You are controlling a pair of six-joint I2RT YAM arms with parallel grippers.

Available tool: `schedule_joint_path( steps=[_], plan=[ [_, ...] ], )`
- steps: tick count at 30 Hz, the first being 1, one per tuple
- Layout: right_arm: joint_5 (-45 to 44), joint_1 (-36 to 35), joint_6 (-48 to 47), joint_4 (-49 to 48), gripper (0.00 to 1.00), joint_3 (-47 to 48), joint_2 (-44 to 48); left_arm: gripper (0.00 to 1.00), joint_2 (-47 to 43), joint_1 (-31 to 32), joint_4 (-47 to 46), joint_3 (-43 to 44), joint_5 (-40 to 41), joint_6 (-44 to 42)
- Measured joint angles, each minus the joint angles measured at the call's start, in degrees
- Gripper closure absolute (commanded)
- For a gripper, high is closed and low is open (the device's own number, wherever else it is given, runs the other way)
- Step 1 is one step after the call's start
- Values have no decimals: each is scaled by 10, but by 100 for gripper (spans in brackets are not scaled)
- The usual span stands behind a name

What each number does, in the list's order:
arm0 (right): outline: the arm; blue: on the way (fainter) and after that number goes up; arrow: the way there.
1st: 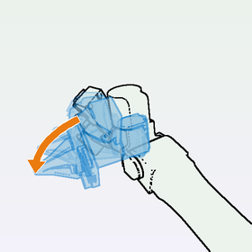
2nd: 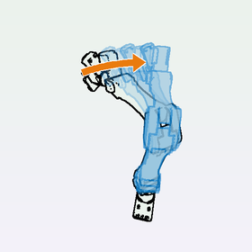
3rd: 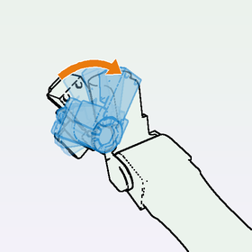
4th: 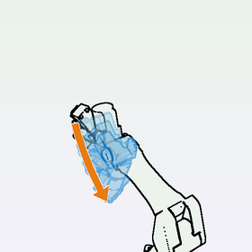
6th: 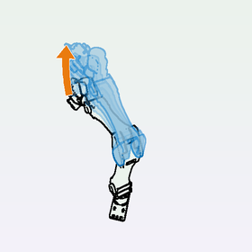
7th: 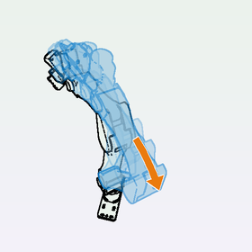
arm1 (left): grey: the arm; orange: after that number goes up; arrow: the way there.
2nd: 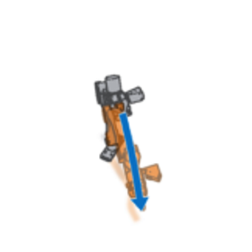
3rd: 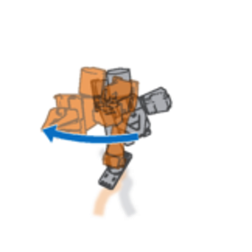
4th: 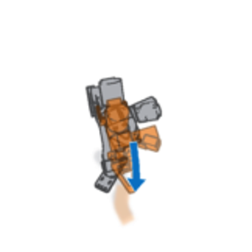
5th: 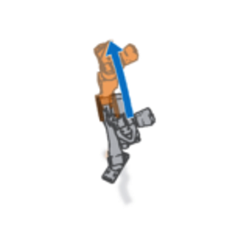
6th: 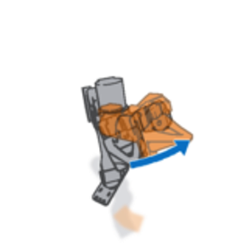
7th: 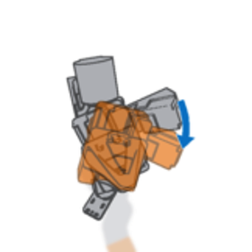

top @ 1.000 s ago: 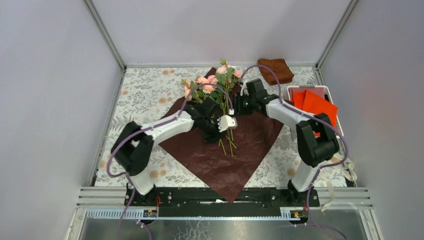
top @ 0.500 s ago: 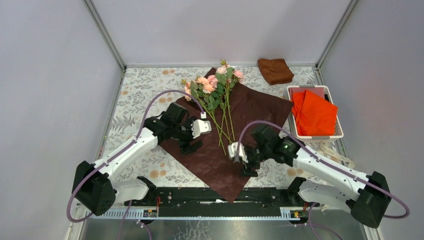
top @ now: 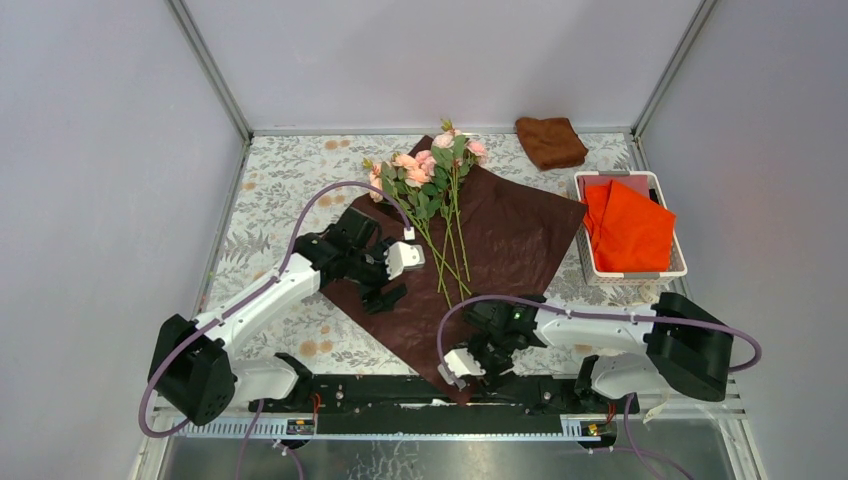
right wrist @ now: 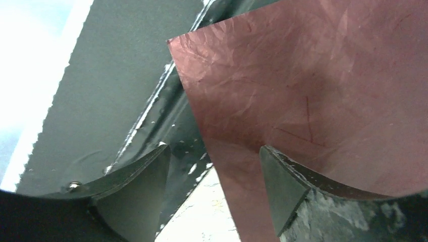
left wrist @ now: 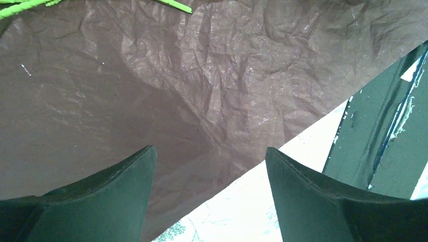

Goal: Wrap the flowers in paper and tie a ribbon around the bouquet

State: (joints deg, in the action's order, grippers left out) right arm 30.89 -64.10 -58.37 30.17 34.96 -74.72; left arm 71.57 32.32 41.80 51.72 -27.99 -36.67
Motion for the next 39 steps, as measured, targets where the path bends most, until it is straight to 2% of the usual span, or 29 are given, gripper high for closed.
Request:
schedule_joint_path(
  steps=[7, 16, 19, 24, 27, 29, 30, 33, 39],
  plan=[
    [-18, -3, -10, -66, 42, 3, -30, 13, -7, 0, 4, -12, -4, -2],
    [-5, -10, 12, -68, 90, 2, -33, 14, -8, 0, 7, -15, -6, -9],
    [-16, -10, 19, -75, 100, 2, -24, 16, -8, 0, 13, -15, -7, -15],
    [-15, 20, 45, -96, 100, 9, -7, 19, -8, 1, 26, -15, -37, -30],
    [10, 65, 66, -104, 100, 24, -7, 14, -9, 11, 30, -15, -65, -50],
    [33, 96, 83, -111, 100, 35, -7, 3, -9, 32, 29, -15, -79, -64],
    [43, 107, 90, -113, 100, 41, -8, 1, -10, 46, 28, -15, -85, -70],
    [73, 134, 112, -115, 100, 58, -13, 1, -10, 84, 14, -19, -94, -84],
    [115, 168, 127, -88, 100, 78, -32, 1, -11, 138, -70, -52, -75, -94]
  ],
)
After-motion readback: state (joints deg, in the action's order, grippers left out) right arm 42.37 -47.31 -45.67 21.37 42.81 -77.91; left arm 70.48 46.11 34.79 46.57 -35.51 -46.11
